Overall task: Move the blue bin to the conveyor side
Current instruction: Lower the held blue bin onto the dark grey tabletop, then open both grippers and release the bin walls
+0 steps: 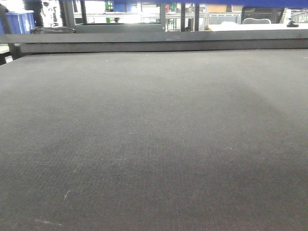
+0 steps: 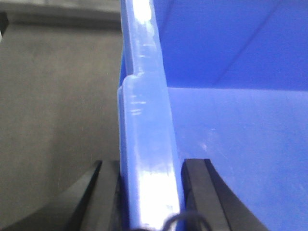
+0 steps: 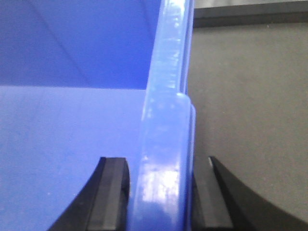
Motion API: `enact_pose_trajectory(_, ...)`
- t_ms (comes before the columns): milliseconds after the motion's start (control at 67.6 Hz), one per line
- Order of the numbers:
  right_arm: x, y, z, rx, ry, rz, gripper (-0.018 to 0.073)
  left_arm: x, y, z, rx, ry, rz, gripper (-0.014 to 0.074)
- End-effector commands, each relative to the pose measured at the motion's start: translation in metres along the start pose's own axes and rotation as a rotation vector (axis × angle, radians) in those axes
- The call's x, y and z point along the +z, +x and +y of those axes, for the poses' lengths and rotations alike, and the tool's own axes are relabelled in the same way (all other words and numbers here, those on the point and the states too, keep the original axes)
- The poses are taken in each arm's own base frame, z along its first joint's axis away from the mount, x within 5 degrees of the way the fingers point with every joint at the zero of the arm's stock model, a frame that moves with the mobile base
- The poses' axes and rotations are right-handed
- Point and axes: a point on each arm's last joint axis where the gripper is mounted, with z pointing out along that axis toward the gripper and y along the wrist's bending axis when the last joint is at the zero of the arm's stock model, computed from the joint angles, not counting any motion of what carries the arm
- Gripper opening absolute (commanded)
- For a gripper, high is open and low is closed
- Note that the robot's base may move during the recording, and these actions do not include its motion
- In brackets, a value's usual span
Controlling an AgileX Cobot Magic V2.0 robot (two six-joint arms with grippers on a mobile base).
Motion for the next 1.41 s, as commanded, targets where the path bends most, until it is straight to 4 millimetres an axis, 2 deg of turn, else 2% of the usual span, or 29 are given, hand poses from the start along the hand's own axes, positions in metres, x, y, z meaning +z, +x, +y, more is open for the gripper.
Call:
enact_pose_trajectory(0,0.014,-0.019,-0.002,-0.054,0.031,-0.104,-0.0081,0.023,-0.017,0.0,0.019,-0.004,-0.066,-0.0009)
enact_pose_trajectory(222,0.079,-0.019,-0.005,-0.067,0.066,0.025,-0.0081,0.102,-0.013,0.003,0.002,-0.012,0.143,-0.0009)
enact_pose_trajectory(400,0.131,-0.012,-0.01,-0.081,0.098,0.135,-0.0081,0.147,-0.004,0.003,0.017,-0.011,0.257,-0.0009)
enact_pose_trajectory(592,0.179,-0.002,-0.014,-0.094,0.114,0.205,-0.0081,0.186,0.01,0.004,0.03,-0.018,0.369,-0.0009)
enact_pose_trajectory(696,0.199,0.005,-0.016,-0.096,0.121,0.251,-0.0081,0.203,0.017,0.005,0.029,-0.024,0.422,-0.0009)
enact_pose_trajectory(829,0.218,0.014,-0.018,-0.096,0.128,0.3,-0.0081,0.22,0.025,0.007,0.029,-0.03,0.474,-0.0003)
enact_pose_trajectory(903,0.223,0.016,-0.019,-0.096,0.129,0.313,-0.0071,0.228,0.029,0.008,0.032,-0.036,0.496,0.0028)
enact_pose_trajectory(962,0.226,0.018,-0.019,-0.096,0.13,0.319,-0.0013,0.233,0.031,0.009,0.031,-0.037,0.508,0.0074)
enact_pose_trajectory(1006,0.225,0.017,-0.019,-0.096,0.13,0.318,0.0046,0.236,0.032,0.009,0.032,-0.04,0.518,0.0141)
enact_pose_trajectory(1066,0.225,0.017,-0.019,-0.096,0.129,0.314,0.0196,0.239,0.034,0.009,0.032,-0.04,0.525,0.0222)
enact_pose_trajectory(1169,0.225,0.017,-0.019,-0.098,0.131,0.317,0.0478,0.239,0.033,0.009,0.032,-0.04,0.515,0.0426)
enact_pose_trajectory(1214,0.225,0.017,-0.019,-0.098,0.131,0.317,0.0572,0.239,0.033,0.009,0.032,-0.04,0.513,0.0498)
enact_pose_trajectory(1273,0.224,0.017,-0.019,-0.098,0.131,0.314,0.0568,0.239,0.033,0.009,0.03,-0.038,0.515,0.0619)
enact_pose_trajectory(1391,0.213,0.012,-0.018,-0.098,0.128,0.287,0.0564,0.233,0.031,0.009,0.031,-0.037,0.509,0.0598)
